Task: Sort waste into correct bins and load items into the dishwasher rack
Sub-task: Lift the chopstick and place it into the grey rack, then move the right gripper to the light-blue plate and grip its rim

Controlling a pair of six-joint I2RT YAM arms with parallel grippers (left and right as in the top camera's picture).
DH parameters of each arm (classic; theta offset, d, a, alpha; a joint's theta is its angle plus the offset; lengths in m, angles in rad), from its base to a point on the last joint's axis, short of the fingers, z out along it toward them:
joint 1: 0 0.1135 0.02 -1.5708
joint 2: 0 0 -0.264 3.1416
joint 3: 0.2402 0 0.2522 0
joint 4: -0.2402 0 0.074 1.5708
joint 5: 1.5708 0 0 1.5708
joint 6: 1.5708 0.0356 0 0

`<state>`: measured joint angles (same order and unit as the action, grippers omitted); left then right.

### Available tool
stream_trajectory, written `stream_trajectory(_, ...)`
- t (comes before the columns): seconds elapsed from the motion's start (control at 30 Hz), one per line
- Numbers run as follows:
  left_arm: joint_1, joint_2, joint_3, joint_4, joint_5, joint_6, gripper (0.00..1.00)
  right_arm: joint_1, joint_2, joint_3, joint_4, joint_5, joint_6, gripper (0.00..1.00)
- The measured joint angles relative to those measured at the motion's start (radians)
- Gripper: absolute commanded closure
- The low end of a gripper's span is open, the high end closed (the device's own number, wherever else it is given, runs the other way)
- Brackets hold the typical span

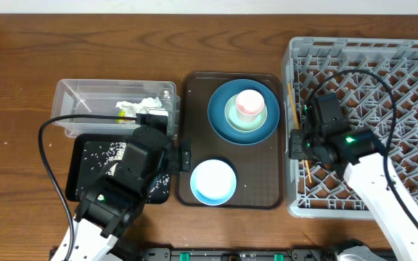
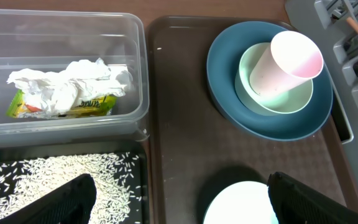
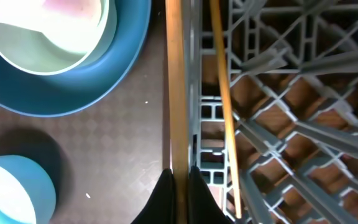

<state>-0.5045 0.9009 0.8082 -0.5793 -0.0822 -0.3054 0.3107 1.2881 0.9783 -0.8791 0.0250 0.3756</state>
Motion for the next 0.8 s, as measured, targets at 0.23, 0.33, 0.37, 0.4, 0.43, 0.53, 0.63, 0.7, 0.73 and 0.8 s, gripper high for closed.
stream_trajectory(0.23,0.0,0.0,0.0,0.0,0.0,0.0,0.09,-0.001,-0.01,0.0,-0.008,0.071,0.003,0.99)
stream_trajectory(0.33,0.0,0.0,0.0,0.0,0.0,0.0,0.09,-0.001,-0.01,0.0,-0.011,0.09,0.003,0.99)
stream_trajectory(0.37,0.0,0.0,0.0,0.0,0.0,0.0,0.09,-0.001,-0.01,0.0,-0.011,0.094,0.003,0.99)
stream_trajectory(0.4,0.0,0.0,0.0,0.0,0.0,0.0,0.09,-0.001,-0.01,0.0,-0.011,0.099,0.003,0.98)
stream_trajectory(0.43,0.0,0.0,0.0,0.0,0.0,0.0,0.09,-0.001,-0.01,0.0,-0.011,0.101,0.003,0.97)
stream_trajectory(0.53,0.0,0.0,0.0,0.0,0.0,0.0,0.09,-0.001,-0.01,0.0,-0.011,0.106,0.006,0.92)
stream_trajectory(0.63,0.0,0.0,0.0,0.0,0.0,0.0,0.09,-0.001,-0.01,0.0,-0.011,0.108,0.006,0.91)
stream_trajectory(0.7,0.0,0.0,0.0,0.0,0.0,0.0,0.09,-0.001,-0.01,0.0,-0.011,0.108,0.006,0.9)
stream_trajectory(0.73,0.0,0.0,0.0,0.0,0.0,0.0,0.09,-0.001,-0.01,0.0,-0.011,0.108,0.006,0.9)
stream_trajectory(0.8,0.0,0.0,0.0,0.0,0.0,0.0,0.09,-0.001,-0.01,0.0,-0.011,0.108,0.006,0.86)
